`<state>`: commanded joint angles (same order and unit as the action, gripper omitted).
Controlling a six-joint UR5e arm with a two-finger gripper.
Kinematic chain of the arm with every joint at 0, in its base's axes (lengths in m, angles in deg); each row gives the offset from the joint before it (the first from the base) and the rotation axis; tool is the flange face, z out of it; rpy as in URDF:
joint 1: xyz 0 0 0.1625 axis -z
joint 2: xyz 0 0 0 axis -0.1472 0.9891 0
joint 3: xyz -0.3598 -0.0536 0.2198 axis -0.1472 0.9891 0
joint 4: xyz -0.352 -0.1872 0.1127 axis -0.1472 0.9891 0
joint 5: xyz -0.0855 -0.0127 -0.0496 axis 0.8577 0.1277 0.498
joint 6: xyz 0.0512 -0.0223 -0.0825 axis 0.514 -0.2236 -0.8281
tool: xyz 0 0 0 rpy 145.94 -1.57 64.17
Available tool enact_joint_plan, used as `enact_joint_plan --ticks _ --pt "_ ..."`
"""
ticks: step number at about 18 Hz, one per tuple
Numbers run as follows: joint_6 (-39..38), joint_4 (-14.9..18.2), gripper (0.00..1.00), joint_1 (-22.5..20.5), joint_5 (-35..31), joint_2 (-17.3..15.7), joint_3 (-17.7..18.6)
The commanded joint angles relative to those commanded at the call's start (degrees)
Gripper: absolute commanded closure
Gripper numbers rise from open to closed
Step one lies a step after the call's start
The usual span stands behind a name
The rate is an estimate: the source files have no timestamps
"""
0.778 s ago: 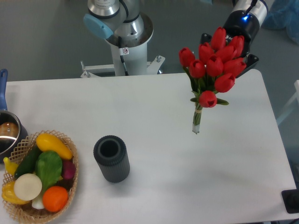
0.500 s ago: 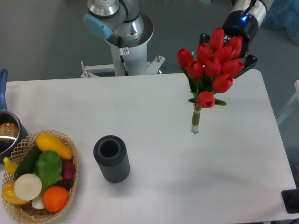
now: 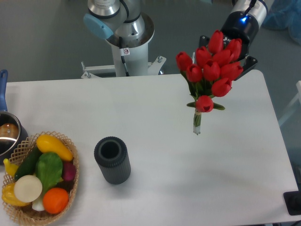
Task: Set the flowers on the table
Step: 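Hold the red tulip bunch upright in the gripper above the table, then tilt and lower the held tulip bunch toward the table surface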
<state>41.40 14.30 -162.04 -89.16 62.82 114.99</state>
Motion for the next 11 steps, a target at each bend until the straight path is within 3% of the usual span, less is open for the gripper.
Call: enact_joint_plan --ticks 6,11 --pt "-0.3 0.1 0.60 2.1 -11.9 -2.0 -0.5" --pt "-0.5 0.3 0.60 8.2 -29.1 -2.4 -1.4"
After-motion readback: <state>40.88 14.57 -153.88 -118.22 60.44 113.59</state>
